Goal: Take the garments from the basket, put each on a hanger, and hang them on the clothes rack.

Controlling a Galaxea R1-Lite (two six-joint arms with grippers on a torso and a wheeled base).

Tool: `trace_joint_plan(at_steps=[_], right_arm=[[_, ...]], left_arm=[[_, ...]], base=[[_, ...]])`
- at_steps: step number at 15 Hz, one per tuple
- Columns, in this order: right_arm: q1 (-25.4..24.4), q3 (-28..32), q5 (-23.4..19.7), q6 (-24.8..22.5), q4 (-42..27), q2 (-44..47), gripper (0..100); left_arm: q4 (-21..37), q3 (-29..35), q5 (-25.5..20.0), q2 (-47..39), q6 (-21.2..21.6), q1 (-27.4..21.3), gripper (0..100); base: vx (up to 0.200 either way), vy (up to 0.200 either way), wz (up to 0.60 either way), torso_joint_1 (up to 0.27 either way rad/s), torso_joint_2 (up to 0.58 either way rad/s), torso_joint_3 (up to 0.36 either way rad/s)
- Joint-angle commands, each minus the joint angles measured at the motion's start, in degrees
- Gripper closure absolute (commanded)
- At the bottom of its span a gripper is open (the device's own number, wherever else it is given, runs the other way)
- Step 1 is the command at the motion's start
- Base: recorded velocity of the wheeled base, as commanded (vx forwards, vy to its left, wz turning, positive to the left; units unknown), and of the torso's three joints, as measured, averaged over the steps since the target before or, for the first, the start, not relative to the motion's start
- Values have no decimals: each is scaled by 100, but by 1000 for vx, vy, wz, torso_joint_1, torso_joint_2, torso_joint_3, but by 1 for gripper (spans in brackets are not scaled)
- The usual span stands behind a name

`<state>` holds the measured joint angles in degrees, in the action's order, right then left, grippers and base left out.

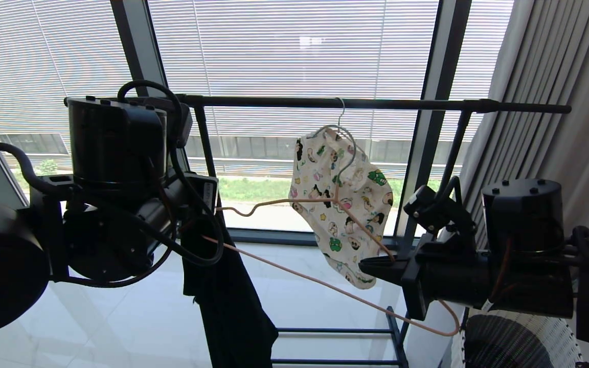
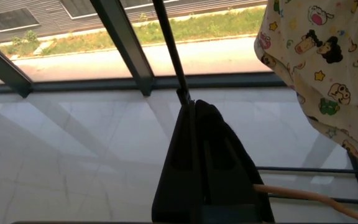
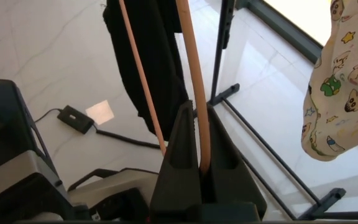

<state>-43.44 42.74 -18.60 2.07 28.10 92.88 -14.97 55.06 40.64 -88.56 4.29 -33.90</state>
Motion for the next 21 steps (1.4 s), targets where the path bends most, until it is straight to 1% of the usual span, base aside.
trace_joint_plan(at_steps=[1,3,5,7,10,12,13,15,17,19,21], right_arm=[[-7,200,-3,56,3,28,100],[-7,331,15,74,3,81,100],[-7,340,146,83,3,81,100],[-7,340,234,118,3,116,100],[-7,419,243,127,11,204,100],[-7,551,252,136,143,318,100],[-7,621,331,144,249,406,100],[-77,692,401,153,249,468,100],[-227,692,401,153,249,477,100],[-341,718,401,153,257,565,100],[-376,868,401,153,257,714,100]], left_arm=[[-6,4,5,15,2,-29,100],[-24,13,40,15,2,-29,100],[-147,83,436,-29,2,-2,100],[-190,101,629,-20,2,15,100],[-190,127,734,6,2,-2,100],[-190,127,761,6,2,-55,100],[-190,154,770,6,2,-99,100],[-190,242,893,-12,10,-117,100],[-190,242,893,-12,19,-152,100],[-190,233,893,-38,19,-336,100],[-190,242,893,-91,2,-591,100]], base=[[0,0,0,0,0,0],[0,0,0,0,0,0],[0,0,0,0,0,0],[0,0,0,0,0,0],[0,0,0,0,0,0],[0,0,0,0,0,0],[0,0,0,0,0,0],[0,0,0,0,0,0],[0,0,0,0,0,0],[0,0,0,0,0,0],[0,0,0,0,0,0]])
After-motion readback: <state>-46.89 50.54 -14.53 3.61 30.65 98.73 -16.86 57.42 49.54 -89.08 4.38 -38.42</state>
